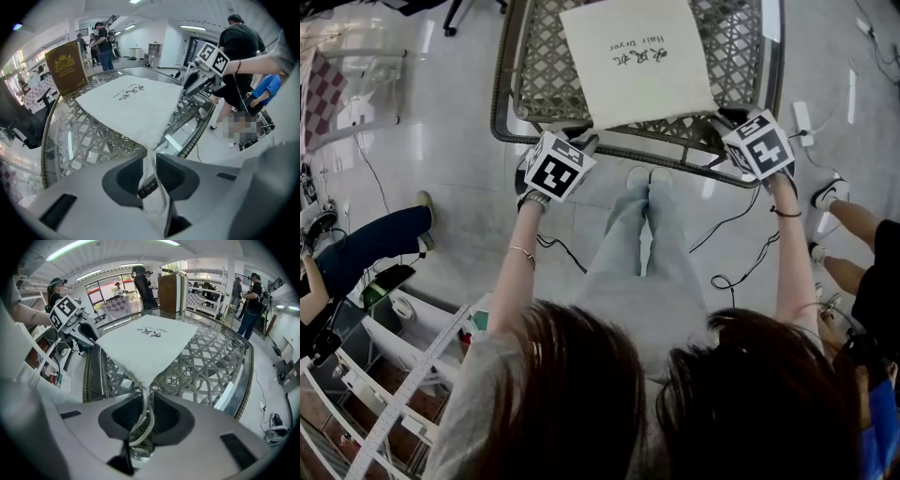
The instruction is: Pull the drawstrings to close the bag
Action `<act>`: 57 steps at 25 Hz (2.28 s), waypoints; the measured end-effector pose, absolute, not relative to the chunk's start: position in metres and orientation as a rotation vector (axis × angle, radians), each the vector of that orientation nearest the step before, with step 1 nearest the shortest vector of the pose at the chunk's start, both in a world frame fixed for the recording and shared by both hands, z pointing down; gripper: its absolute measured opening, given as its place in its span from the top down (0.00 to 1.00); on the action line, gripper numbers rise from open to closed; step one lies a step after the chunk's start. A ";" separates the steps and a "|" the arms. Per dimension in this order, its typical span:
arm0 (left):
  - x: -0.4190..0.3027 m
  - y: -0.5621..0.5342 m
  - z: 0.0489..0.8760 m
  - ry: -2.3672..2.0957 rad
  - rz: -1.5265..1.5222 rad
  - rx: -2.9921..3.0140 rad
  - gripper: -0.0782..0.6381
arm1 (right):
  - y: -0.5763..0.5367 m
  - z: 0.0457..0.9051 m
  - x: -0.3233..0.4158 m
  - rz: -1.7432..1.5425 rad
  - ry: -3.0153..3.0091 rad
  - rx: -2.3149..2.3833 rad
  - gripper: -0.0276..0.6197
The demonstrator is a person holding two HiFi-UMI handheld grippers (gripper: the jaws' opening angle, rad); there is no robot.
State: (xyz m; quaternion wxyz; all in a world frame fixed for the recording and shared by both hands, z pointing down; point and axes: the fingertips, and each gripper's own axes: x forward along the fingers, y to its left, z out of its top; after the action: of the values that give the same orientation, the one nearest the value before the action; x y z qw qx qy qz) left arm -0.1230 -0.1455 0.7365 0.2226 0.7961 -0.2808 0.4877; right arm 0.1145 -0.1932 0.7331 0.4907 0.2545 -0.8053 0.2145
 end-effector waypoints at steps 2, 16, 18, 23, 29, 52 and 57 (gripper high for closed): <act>-0.121 -0.144 0.736 -0.772 1.352 2.198 0.76 | -0.193 0.733 0.115 0.501 -1.949 0.615 0.82; -0.119 -0.141 0.736 -0.795 1.367 2.176 0.79 | -0.193 0.731 0.111 0.385 -1.914 0.568 0.91; -0.118 -0.140 0.736 -0.797 1.363 2.174 0.80 | -0.192 0.730 0.110 0.372 -1.914 0.567 0.91; -0.117 -0.138 0.738 -0.799 1.375 2.174 0.83 | -0.191 0.729 0.110 0.360 -1.927 0.568 0.91; -0.116 -0.139 0.739 -0.809 1.357 2.128 0.85 | -0.193 0.727 0.110 0.352 -1.929 0.569 0.92; -0.124 -0.151 0.717 -0.955 1.370 2.080 0.85 | -0.207 0.692 0.108 0.232 -1.952 0.586 0.92; -0.129 -0.150 0.697 -0.970 1.387 2.110 0.85 | -0.206 0.673 0.108 0.206 -1.964 0.618 0.92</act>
State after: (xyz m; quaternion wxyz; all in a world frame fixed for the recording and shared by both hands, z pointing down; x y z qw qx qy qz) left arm -0.1292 -0.1497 0.6970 0.2168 0.7615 -0.3501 0.5006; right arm 0.1077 -0.2063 0.6731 0.5106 0.2568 -0.8161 0.0858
